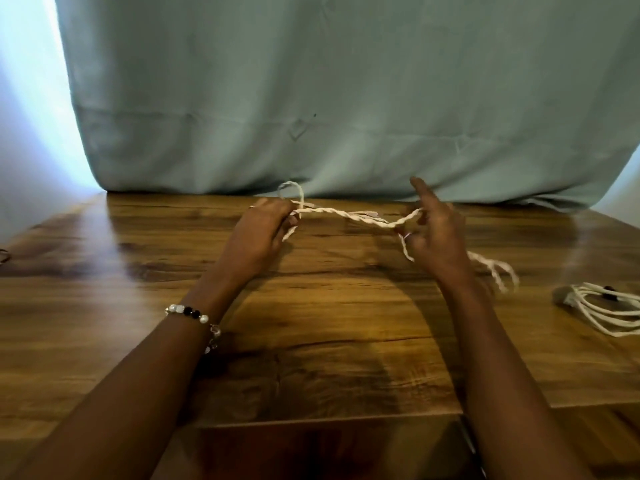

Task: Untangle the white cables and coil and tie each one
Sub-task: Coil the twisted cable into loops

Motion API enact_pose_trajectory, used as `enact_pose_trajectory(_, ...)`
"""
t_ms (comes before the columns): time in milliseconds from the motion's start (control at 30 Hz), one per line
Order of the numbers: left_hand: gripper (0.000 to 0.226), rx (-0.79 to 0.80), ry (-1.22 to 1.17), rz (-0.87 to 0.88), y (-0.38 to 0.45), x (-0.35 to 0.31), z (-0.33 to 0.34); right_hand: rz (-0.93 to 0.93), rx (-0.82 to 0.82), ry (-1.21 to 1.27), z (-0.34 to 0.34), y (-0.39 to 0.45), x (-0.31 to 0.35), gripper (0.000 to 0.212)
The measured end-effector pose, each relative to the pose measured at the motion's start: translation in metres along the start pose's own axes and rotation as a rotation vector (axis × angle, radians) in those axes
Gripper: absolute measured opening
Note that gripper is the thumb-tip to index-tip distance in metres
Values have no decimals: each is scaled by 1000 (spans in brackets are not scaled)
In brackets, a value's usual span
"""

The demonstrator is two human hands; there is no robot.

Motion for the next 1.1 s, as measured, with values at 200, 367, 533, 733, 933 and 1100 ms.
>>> enact_pose_trajectory(200,33,-5,36,77,1,-21,6,-545,77,-272,46,-26,78,72)
enact_pose_trajectory(367,31,173,-140,-14,-6,-19,17,-415,6,111,37,-19,61,26)
enact_pose_trajectory(533,15,350,218,-169,-15,8,26,126,-439,538,-16,-6,-11,23)
enact_pose_trajectory(733,19,377,296,-269,-19,21,15,367,-600,80,-34,-17,-28,25)
enact_pose_trajectory(933,19,281,367,-353,-23,15,17,-144,-482,-492,-15,-28,67,66)
enact_pose_trajectory(1100,12,247,171,-467,-28,15,26,-770,72,-565,56,-60,125,61)
Point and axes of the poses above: each hand's wrist, its own y-axis towards the middle knuckle, its own z-axis out of the palm, x = y × z, the point moved 7 cm from there along y, towards the middle knuckle, and after that the axes turned 1 degree about -y, right-handed, at the moved point
